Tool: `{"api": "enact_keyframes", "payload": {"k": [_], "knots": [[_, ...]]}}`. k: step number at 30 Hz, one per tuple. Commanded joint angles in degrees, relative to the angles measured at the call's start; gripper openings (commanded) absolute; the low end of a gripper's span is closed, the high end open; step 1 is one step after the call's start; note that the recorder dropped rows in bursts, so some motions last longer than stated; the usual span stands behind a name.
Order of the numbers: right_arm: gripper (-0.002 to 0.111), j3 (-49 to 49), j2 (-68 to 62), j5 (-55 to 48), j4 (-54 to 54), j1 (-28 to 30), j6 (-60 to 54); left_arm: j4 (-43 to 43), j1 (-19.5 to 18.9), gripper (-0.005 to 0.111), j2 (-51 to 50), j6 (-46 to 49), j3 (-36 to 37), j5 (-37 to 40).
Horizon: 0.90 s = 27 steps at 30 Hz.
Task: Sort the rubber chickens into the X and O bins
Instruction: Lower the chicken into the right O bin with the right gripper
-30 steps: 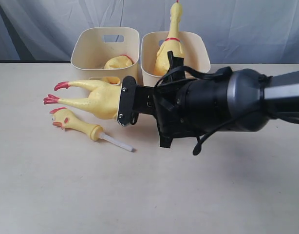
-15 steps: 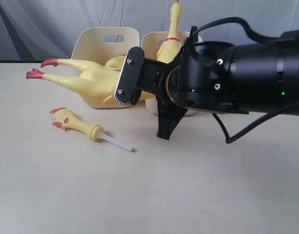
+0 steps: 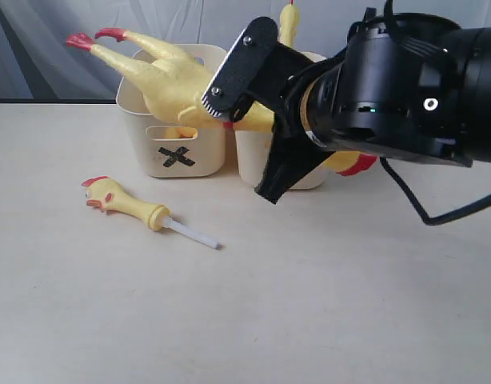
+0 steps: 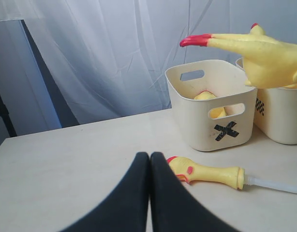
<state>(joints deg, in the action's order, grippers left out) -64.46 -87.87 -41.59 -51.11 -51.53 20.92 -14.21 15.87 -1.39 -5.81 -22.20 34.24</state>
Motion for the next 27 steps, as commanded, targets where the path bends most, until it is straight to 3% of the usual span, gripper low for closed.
{"api": "enact_keyframes", "payload": {"k": [1,6,13,27], "knots": [[-0.001,0.08,0.92,-4.4,-6.23,0.19,10.15,0.02,-0.27,0.0,0.26,-0.04,0.03,0.08],[-0.001,-0.02,0.92,-9.68,-11.71,0.73,21.25,0.02,-0.27,0.0,0.26,-0.04,0.03,0.08],[-0.001,-0.01,0.92,-3.84,-6.87,9.84,22.75,0.22,-0.27,0.0,0.26,-0.04,0.03,0.08],[-0.001,-0.01,-2.47,-0.39,-6.34,10.9,23.93,0.22,-0.27,0.0,0.26,-0.04,0.03,0.08]]}}
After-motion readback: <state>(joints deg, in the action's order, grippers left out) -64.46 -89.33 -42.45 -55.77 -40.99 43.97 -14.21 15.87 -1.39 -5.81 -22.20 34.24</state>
